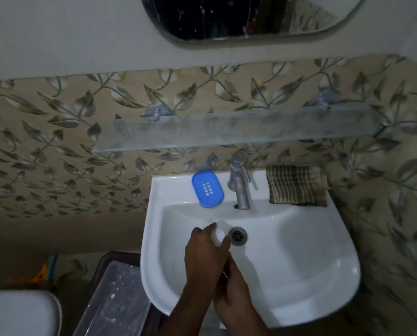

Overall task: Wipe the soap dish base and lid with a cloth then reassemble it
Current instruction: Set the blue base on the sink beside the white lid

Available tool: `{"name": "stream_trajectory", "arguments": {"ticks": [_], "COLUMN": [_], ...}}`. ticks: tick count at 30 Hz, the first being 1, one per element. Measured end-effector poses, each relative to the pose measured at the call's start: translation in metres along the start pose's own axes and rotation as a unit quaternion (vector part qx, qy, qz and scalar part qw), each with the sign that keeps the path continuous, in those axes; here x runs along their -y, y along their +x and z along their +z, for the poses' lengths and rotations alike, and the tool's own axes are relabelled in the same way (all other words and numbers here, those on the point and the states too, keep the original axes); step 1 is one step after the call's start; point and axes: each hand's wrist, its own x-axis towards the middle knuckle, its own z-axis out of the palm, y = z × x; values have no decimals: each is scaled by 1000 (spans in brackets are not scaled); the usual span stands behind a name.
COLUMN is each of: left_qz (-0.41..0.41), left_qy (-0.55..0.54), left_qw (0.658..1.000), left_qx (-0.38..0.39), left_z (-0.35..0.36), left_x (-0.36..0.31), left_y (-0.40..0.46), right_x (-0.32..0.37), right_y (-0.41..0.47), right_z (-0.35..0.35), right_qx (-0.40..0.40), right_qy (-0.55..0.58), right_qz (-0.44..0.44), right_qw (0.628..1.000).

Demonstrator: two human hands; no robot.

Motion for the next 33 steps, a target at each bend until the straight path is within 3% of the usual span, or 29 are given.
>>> {"name": "stream_trajectory", "arguments": {"ticks": [7,13,19,26,28,29,31,32,33], "left_qz": [19,21,4,-99,-169,-215,-302,-325,-333], "left_qy": [72,58,-40,-270,-395,-485,-636,-676,-701], "left_qw": [997,998,998,957,900,841,690,633,596], "left_qx": [7,-3,-43,24,72,104,171,194,203], "left_z": [10,14,17,40,50,53,55,54,54], "left_x": [-21,-24,-23,-20,-23,-27,-30,-30,-31], "left_y": [-11,-16,-26,-48,-49,-47,-41,-38,-35], "right_x": [15,22,45,81,90,93,97,100,103], "right_y": [-12,-12,-19,-33,-36,-40,-44,-45,-48], "right_z": [-9,-13,-17,-55,-65,-67,-68,-67,-64], "right_qx": [43,23,53,25,16,21,49,64,82], "right_qy": [35,7,-26,-146,-183,-207,-261,-291,-316], "right_qz": [39,31,-39,-221,-243,-247,-255,-261,-264], "right_qw": [998,999,997,964,952,947,930,918,908]}}
